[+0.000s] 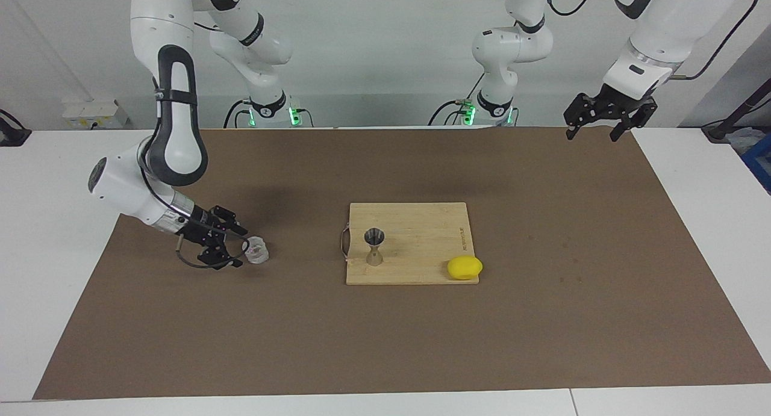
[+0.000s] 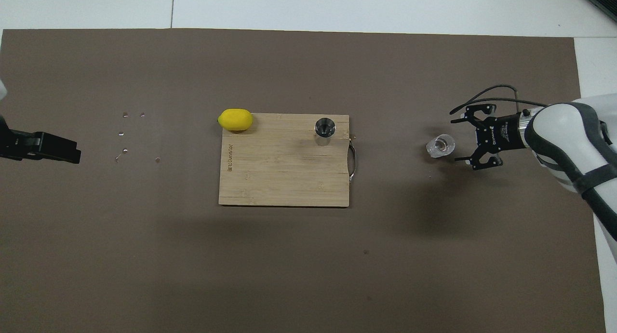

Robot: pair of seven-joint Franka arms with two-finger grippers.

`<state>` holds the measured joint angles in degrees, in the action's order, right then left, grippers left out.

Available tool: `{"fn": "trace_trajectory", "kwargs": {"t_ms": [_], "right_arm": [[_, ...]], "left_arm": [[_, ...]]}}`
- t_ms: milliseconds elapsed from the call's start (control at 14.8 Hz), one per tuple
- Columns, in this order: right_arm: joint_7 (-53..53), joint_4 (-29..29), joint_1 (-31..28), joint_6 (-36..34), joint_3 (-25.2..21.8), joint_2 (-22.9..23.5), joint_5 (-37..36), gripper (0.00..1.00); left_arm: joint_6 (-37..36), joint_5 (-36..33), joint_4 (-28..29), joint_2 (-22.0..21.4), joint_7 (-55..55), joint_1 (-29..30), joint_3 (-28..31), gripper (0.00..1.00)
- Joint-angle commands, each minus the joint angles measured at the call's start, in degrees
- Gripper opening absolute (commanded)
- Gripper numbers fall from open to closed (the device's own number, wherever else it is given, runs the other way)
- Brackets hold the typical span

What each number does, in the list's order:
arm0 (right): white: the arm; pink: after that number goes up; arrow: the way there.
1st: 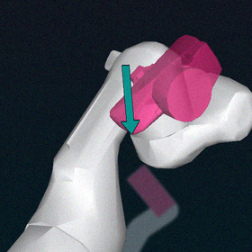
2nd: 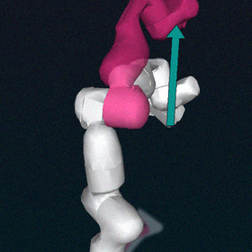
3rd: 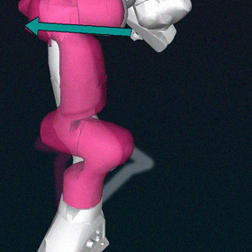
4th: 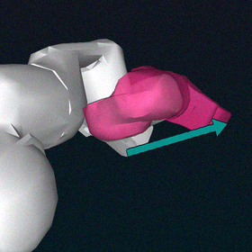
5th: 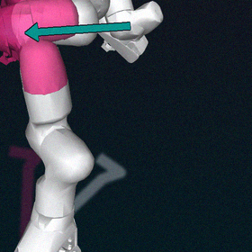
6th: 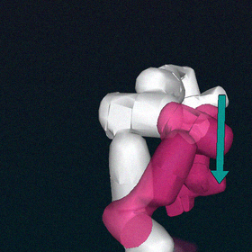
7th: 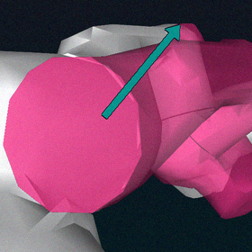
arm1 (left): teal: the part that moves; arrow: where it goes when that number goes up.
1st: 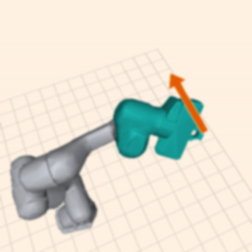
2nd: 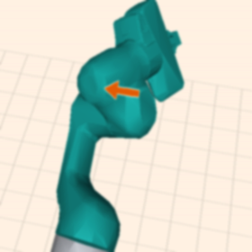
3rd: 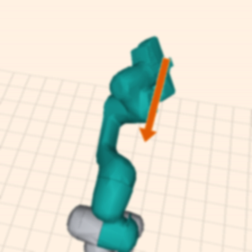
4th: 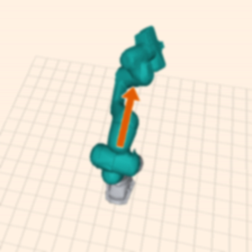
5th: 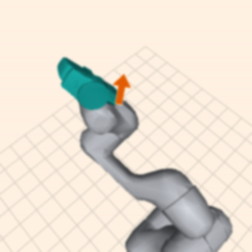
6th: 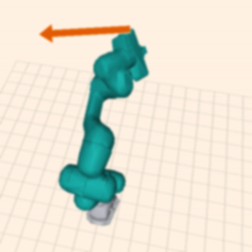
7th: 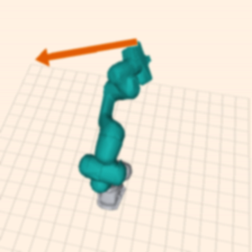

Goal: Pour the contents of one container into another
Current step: 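Open the right gripper and draw it back from the glass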

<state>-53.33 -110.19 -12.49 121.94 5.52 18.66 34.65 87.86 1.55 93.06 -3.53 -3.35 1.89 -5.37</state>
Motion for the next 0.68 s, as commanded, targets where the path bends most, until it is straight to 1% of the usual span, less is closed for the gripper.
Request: {"fn": "trace_trajectory", "kwargs": {"t_ms": [0,271,406,542,609], "right_arm": [[1.6,-2.4,1.7,-0.3,0.1,-5.2,-6.8,1.00],[2.3,-1.8,6.0,-2.5,0.3,-10.1,-18.0,1.00],[7.4,-1.0,9.1,-2.5,0.3,-12.0,-25.1,1.00],[14.3,-0.8,10.7,-3.2,0.5,-13.9,-29.4,1.00],[17.3,-0.6,11.5,-4.6,0.5,-15.0,-31.1,1.00]], "left_arm": [[0.3,-0.8,1.3,-1.0,-0.8,0.3,-0.2,1.00],[0.3,-0.8,1.3,-1.0,-0.8,0.3,-0.2,1.00],[0.3,-0.8,1.3,-1.0,-0.8,0.4,-0.2,1.00],[0.3,-0.8,1.3,-1.0,-0.8,0.3,-0.2,1.00],[0.4,-0.8,1.3,-1.0,-0.8,0.3,-0.2,1.00]]}}
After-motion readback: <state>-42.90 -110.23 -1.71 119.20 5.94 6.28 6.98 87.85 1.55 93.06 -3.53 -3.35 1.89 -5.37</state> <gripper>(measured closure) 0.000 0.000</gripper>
